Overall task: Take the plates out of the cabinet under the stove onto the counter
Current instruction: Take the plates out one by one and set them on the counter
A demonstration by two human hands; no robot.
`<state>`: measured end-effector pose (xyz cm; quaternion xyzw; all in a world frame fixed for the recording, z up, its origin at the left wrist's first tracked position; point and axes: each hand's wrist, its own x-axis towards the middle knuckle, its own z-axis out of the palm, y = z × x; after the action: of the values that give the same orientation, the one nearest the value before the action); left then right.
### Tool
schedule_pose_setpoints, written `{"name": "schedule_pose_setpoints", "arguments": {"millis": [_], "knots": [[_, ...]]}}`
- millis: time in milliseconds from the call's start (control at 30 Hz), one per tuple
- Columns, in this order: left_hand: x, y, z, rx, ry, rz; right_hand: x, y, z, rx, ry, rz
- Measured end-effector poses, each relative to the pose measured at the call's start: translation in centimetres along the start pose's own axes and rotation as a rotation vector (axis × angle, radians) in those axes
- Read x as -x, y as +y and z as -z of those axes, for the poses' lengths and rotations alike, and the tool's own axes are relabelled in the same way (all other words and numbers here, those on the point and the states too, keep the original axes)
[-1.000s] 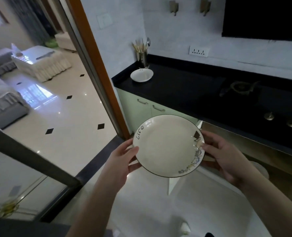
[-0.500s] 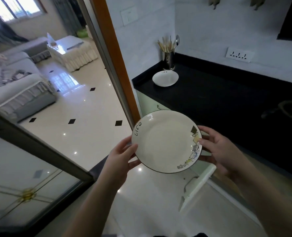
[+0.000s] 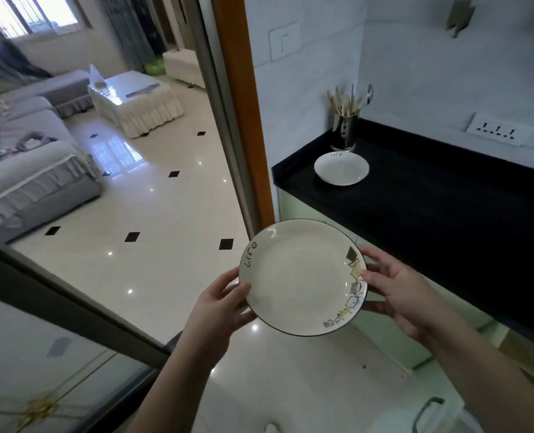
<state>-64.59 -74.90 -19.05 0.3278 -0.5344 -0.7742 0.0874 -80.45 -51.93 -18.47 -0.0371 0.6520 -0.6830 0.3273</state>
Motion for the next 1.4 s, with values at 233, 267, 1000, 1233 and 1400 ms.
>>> {"name": "schedule_pose_setpoints", "arguments": {"millis": [233,267,1000,1233,1400], "knots": [[-6.8,4.6,2.8,-0.069,-0.098,0.012,-4.1,-0.6,-5.3,-0.064,0.120,-0.001],[-7.9,5.1,2.5,-0.075,-0.118,0.022,-4.5,-0.7,-5.3,-0.075,0.153,0.001],[-29.4,9.4,-18.7,-0.341,-0.572,0.132,-17.1,-6.6,12.0,-0.207,0.444,-0.011],[-36.1,8.1,-21.0,-0.347,-0.629,0.218,-23.0,-7.0,13.8,-0.222,0.534,-0.075],[-42.9,8.0,-23.4,-0.406,-0.712,0.217,-27.5,-7.7,14.1,-0.210,0.653,-0.148]]}}
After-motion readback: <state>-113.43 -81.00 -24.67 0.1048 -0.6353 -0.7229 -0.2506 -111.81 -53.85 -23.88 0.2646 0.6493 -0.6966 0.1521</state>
